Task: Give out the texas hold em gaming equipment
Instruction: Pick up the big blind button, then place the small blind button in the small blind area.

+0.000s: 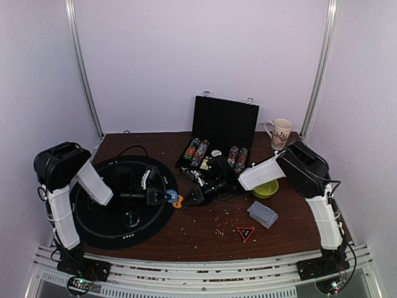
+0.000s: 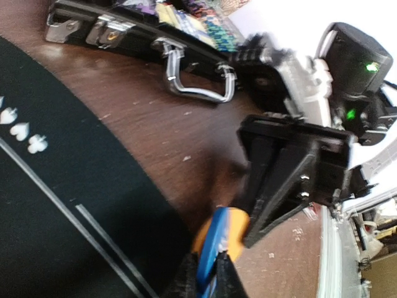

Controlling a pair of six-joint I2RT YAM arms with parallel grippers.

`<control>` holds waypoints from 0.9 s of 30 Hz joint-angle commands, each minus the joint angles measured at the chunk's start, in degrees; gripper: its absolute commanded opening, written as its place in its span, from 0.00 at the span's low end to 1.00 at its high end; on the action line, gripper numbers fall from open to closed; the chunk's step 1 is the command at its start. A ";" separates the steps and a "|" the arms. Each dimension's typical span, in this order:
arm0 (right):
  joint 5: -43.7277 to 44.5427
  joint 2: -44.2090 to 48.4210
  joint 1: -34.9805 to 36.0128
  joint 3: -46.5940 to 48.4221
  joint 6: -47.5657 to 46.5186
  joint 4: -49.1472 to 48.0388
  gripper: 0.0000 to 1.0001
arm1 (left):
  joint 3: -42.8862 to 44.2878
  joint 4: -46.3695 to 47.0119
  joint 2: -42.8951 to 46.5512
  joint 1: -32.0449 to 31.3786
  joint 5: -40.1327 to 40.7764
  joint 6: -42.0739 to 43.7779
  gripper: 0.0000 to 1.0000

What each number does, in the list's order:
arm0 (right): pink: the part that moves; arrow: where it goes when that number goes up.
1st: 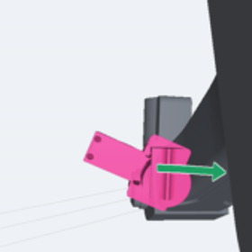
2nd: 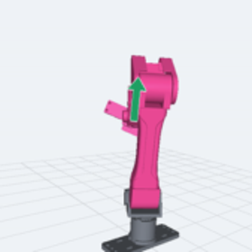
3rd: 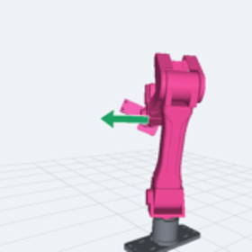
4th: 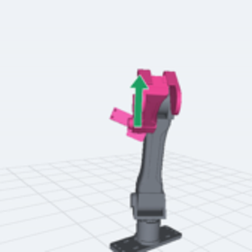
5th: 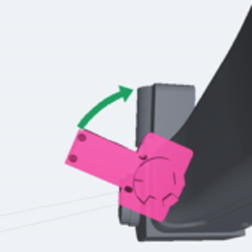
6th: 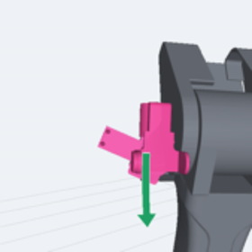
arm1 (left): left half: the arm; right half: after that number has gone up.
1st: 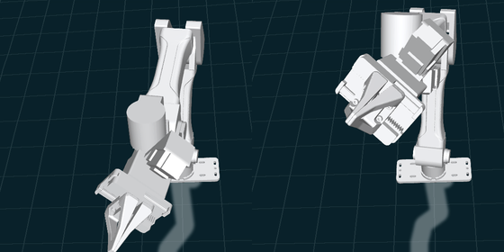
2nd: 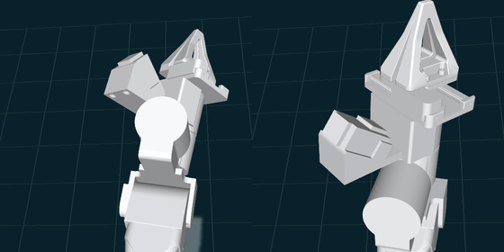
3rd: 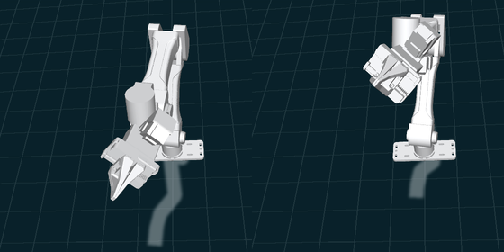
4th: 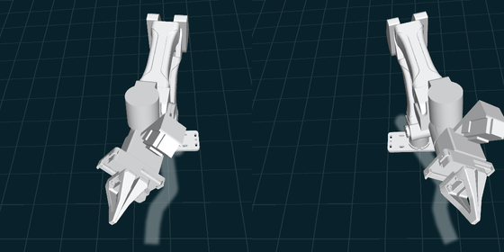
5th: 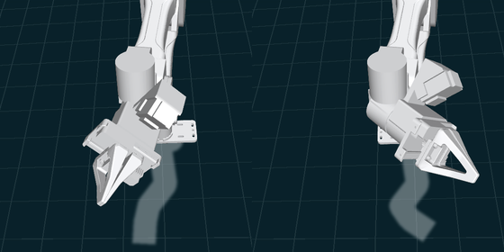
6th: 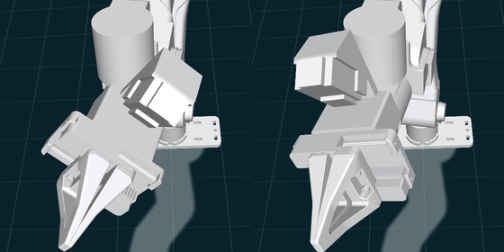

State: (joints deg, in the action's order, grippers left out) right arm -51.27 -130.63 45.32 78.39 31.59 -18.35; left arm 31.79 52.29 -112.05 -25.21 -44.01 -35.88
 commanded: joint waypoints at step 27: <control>0.59 12.88 -0.87 0.41 -11.29 10.95 0.00 | 0.29 -82.63 55.25 24.68 30.02 -11.07 0.00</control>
State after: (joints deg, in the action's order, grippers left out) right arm -49.95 -120.66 44.60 78.39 23.44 -9.56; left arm 31.68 -7.22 -59.44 -10.70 -17.17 -44.47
